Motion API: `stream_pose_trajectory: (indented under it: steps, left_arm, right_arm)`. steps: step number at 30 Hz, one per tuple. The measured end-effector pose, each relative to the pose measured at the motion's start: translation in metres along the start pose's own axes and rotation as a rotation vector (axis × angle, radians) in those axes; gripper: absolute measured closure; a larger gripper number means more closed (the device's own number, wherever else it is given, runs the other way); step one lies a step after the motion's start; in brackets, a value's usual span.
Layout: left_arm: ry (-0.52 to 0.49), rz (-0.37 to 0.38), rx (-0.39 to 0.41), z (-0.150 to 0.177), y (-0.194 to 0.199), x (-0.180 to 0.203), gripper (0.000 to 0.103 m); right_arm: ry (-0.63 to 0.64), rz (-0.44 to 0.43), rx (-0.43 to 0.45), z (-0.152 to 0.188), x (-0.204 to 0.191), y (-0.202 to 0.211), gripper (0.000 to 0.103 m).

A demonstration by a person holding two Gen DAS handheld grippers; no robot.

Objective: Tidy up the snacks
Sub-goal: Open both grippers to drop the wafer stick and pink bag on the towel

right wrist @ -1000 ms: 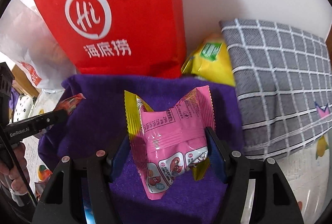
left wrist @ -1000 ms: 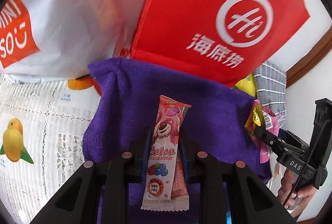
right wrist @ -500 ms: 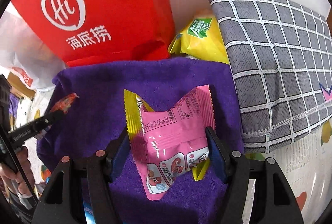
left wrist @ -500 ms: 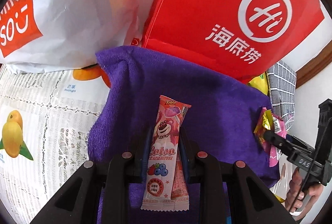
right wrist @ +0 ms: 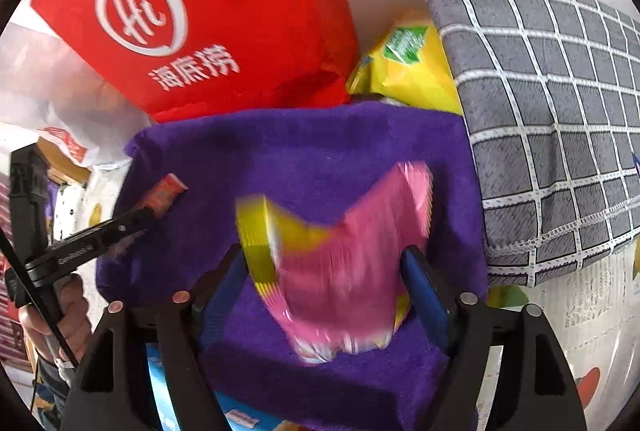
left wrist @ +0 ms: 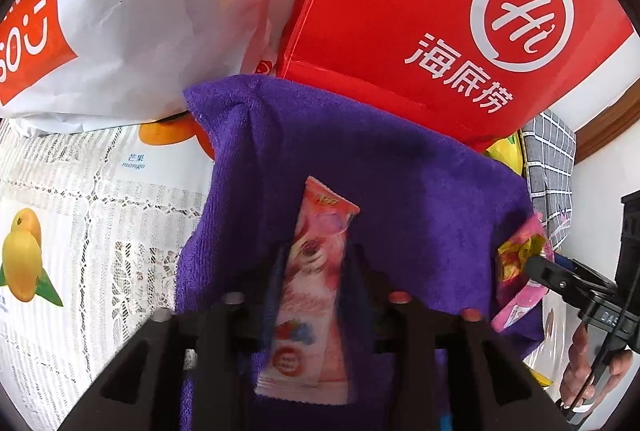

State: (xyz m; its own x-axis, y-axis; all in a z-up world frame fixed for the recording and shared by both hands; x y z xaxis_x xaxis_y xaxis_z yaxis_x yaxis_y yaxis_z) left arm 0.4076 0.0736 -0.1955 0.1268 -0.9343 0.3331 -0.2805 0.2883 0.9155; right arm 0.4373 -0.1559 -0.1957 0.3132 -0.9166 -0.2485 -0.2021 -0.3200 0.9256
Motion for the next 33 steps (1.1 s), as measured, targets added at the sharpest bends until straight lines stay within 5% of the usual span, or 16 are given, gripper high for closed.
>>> stream_pose_trajectory:
  steps: [3,14,20,23,33]
  left_arm:
    - [-0.020,0.006,0.022,0.002,0.007,0.007,0.050]
    - [-0.044,-0.032,0.088,0.034,0.045,0.013,0.049]
    - [-0.028,-0.040,0.134,0.065,0.079,0.001,0.049]
    - [-0.047,-0.044,0.149,0.083,0.096,0.001,0.049]
    - [-0.105,-0.049,0.158,0.133,0.110,0.010,0.047]
  right_arm:
    - [0.031,0.015,0.031,0.002,-0.006,0.013,0.025]
    - [0.094,0.059,0.211,0.008,-0.033,0.064,0.025]
    - [0.078,0.050,0.294,0.020,-0.046,0.092,0.037]
    - [0.063,0.095,0.359,0.034,-0.041,0.112,0.037]
    - [-0.030,0.077,0.325,0.131,0.000,0.115,0.037]
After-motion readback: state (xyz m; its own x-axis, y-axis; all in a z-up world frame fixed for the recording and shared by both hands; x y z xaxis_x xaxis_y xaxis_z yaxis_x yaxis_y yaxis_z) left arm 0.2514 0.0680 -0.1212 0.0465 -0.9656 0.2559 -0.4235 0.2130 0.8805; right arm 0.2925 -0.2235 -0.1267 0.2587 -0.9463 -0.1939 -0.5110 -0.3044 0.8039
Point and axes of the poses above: each gripper's, at about its wrist camera, not at the fingertips, and y roughly against the way its jaws point, x to its right, z to its underside, the point moved 6 cm from there along -y, roughly the way its jaws point, and after that the axes turned 10 degrees about -x, right-handed, at the moved point
